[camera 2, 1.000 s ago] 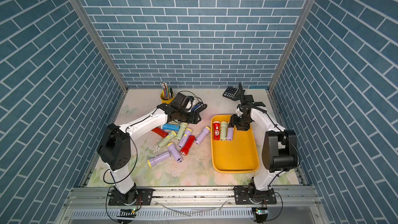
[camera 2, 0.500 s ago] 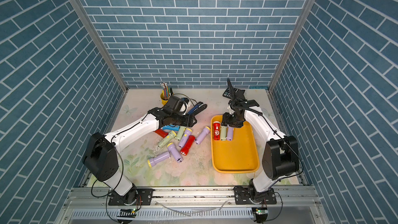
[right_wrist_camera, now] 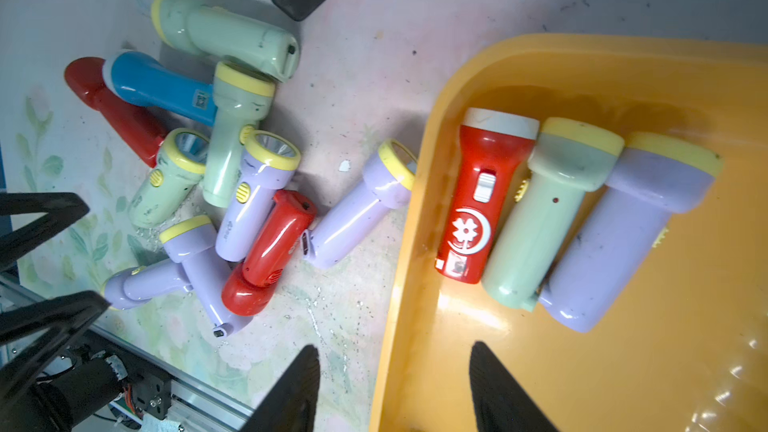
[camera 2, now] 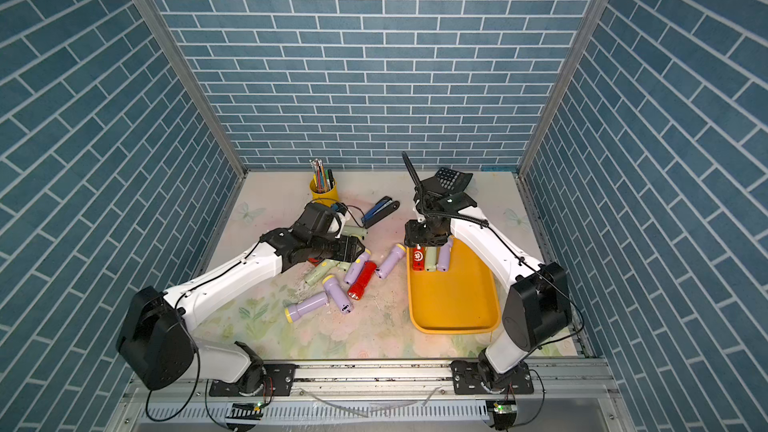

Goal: Put the flashlights into the storage boxes
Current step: Pick up the flashlight from the center of the board.

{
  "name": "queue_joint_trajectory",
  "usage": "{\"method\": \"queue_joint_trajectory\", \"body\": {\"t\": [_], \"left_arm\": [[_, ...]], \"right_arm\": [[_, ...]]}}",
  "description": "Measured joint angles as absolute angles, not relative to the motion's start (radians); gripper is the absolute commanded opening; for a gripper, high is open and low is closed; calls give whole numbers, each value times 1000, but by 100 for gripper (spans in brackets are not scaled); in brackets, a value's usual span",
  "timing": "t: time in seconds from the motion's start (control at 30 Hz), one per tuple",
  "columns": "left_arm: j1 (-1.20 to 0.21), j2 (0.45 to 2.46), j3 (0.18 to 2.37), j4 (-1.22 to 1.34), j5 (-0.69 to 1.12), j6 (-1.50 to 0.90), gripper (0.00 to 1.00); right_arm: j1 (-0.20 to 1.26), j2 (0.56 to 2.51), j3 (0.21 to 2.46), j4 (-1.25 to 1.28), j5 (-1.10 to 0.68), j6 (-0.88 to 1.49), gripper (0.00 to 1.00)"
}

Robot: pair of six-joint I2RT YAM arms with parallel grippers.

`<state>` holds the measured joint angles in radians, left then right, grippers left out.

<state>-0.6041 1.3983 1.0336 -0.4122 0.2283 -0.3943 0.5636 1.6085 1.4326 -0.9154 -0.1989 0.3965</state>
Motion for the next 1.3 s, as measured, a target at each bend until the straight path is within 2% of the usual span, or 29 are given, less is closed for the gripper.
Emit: {"method": "queue_joint_trajectory", "body": {"t": [0.23,0.43,0.63,0.97,1.3], "left_arm": [[-558,1331,962,-402,244,-397,72],[-579,1350,998,-481,208,-332,71],[-640,1444,1119,-574,172,-236,67],[-772,1715,1367,-737,104,-139,62],[-837,1847,1431,-784,85,-120,61]], "right_arm": [[659,1714,1537,-947,-179,441,59],[690,1737,1545,-936,-195,507,59],[635,1673,1446,-827,-249,600,60],[428,1421,1171,-724,-300,678,60],[364,1346,1084,-725,-309,681,60]]}}
